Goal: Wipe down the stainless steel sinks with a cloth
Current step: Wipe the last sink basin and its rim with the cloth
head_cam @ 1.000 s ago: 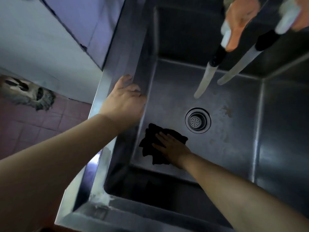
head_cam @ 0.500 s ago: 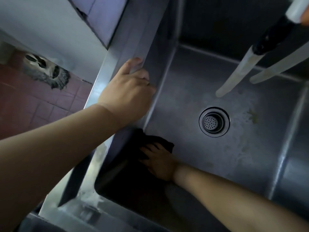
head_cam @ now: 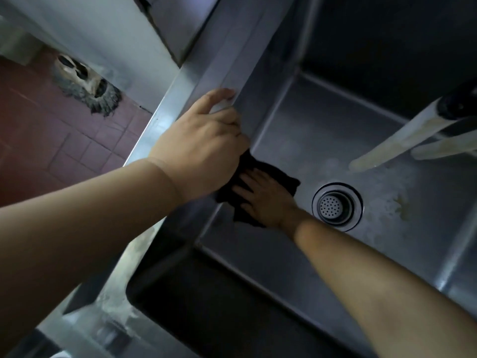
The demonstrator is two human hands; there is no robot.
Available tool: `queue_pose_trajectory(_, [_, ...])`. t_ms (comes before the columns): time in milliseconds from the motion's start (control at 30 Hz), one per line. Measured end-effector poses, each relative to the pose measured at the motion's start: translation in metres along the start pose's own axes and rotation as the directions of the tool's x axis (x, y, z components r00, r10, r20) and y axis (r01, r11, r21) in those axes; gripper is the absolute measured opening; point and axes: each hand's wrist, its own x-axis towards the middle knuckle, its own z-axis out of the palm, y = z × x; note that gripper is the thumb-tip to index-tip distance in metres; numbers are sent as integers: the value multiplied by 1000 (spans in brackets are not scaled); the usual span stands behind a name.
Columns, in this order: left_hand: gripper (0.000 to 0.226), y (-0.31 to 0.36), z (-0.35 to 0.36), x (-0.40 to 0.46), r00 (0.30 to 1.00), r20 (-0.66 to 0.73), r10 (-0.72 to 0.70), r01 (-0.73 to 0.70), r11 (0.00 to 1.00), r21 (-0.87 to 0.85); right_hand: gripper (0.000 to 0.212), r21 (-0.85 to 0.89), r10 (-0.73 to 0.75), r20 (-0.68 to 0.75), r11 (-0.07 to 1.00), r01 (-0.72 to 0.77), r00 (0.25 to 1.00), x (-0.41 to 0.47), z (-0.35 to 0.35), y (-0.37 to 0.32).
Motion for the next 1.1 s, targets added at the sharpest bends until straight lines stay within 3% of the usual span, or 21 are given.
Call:
queue_pose_trajectory(133, [21,0,0,0,1000,-17,-2,2,1000,-10,50,-76,8,-2,997,-8,1000,14,-24,56])
queue_pose_trajectory(233, [27,-1,0,1,999,-30,-20,19,1000,-21,52,-99,170,-66,979,-176,983,26,-38,97])
queue_pose_trajectory(300, [29,-2,1,1,999,-30,-18,17,1000,-20,54,-89,349,-165,926,-366,923,40,-46,126])
queue_pose_trajectory(433, [24,-3,3,2,1000,6,-6,6,1000,-4,64,-13,653,-271,732,-681,707,74,-56,146])
queue_pose_trajectory(567, [25,-4,3,2,1000,-9,10,-11,1000,-7,69,158,769,-221,635,-756,600,98,-52,112])
queue_pose_trajectory(667, [27,-4,3,2,1000,-16,24,-24,1000,0,77,415,806,-206,585,-697,555,99,-48,69])
queue_pose_trajectory(767, [25,-3,2,3,999,-19,34,-33,999,21,82,647,785,-245,569,-508,569,87,-37,13])
queue_pose_trajectory(833, [26,-2,2,3,999,-10,37,-37,999,28,76,636,740,-217,601,-483,636,75,-20,-22])
queue_pose_trajectory(933, [28,-2,2,3,1000,-12,26,-25,999,27,82,747,686,-33,500,-438,727,50,5,-71])
queue_pose_trajectory(1100, [23,-2,2,3,999,-1,36,-36,999,25,71,721,413,70,608,-332,908,7,26,-105])
